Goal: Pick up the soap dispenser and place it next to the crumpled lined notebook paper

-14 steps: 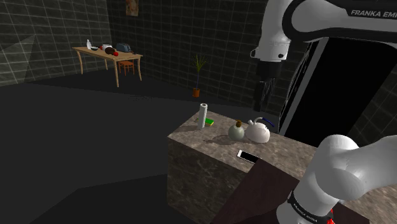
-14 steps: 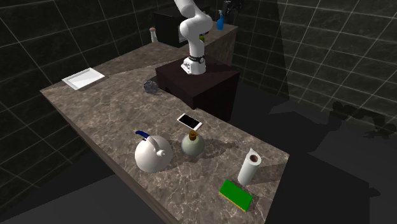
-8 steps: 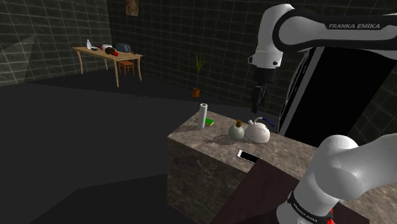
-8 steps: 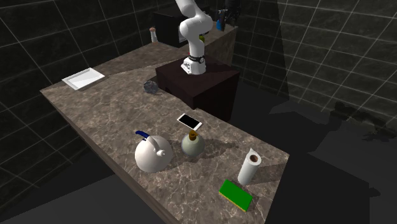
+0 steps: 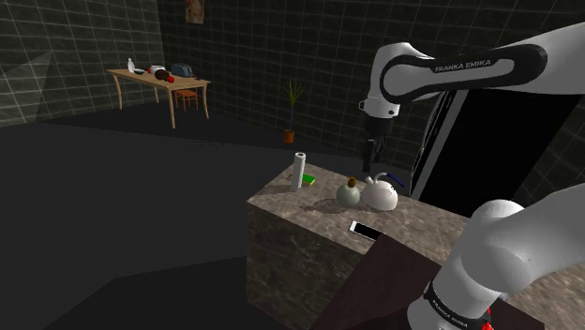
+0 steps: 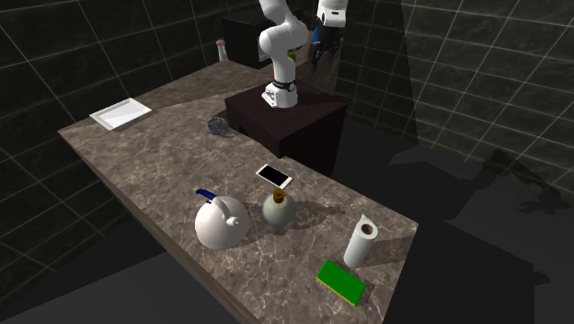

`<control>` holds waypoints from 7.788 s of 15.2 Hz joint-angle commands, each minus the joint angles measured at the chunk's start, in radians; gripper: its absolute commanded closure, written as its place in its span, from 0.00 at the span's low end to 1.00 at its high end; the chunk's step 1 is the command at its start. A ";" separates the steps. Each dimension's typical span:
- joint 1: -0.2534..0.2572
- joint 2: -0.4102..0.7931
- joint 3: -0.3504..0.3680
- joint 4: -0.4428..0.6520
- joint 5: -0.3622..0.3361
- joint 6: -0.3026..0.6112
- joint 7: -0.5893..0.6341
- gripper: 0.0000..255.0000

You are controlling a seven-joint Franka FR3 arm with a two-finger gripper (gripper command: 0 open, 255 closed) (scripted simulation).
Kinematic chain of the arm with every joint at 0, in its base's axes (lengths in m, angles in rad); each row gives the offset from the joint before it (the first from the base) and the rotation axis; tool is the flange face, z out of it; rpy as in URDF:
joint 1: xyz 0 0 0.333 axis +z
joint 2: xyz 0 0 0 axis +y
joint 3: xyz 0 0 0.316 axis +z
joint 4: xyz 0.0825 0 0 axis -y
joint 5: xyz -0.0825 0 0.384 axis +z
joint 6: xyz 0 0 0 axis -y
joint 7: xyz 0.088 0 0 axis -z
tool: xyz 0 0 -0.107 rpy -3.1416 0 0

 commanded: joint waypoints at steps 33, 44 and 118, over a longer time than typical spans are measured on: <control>-0.285 1.226 -0.209 0.738 0.298 0.524 -0.661 0.00; -0.353 1.408 -0.172 0.885 0.340 0.564 -0.696 0.00; -0.319 0.811 -0.332 0.615 0.131 0.273 -0.761 1.00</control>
